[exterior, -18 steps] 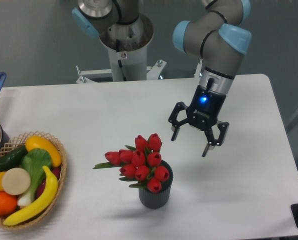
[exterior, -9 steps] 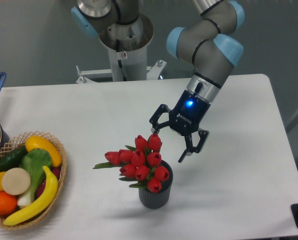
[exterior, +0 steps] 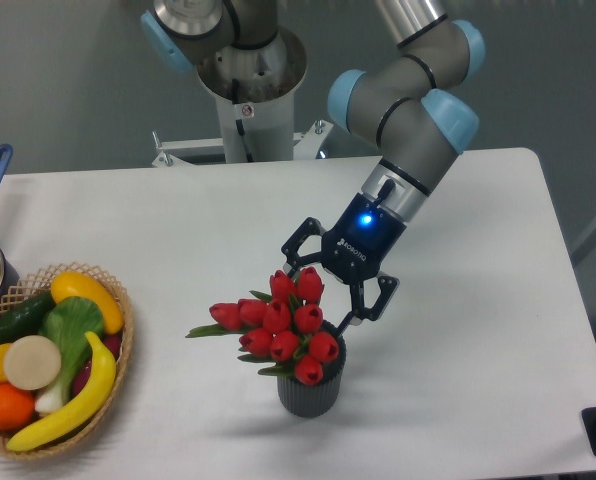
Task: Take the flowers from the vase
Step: 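Move the open gripper toward the red tulip bouquet in the vase, then lower the gripper around the tulip stems and close on them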
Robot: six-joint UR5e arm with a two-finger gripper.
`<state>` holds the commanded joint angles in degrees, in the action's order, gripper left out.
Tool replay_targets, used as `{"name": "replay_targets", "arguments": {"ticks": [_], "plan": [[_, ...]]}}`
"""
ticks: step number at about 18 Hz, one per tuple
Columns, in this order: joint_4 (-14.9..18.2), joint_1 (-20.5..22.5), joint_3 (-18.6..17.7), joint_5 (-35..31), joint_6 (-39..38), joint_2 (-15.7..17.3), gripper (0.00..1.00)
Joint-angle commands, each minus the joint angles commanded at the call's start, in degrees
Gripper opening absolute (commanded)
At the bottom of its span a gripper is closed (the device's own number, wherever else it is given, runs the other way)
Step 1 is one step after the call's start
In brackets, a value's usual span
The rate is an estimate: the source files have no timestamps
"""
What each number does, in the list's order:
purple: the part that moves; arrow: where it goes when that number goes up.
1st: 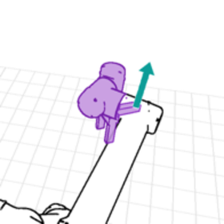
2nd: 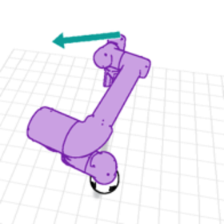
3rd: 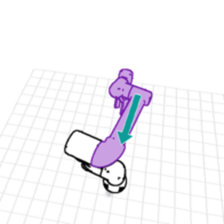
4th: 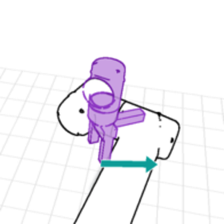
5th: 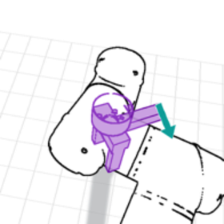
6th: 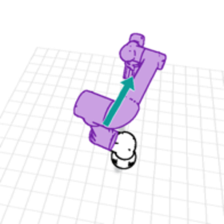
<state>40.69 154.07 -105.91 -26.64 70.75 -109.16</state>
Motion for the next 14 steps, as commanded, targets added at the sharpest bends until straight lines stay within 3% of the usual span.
{"name": "replay_targets", "arguments": {"ticks": [5, 7, 14], "plan": [[0.0, -0.2, 0.9, 2.8, 0.1, -1.8, 1.0], [0.0, -0.2, 1.1, 3.1, 0.1, -2.2, 0.94], [0.0, 0.3, 1.8, 3.1, 0.1, -2.6, 0.2]]}}
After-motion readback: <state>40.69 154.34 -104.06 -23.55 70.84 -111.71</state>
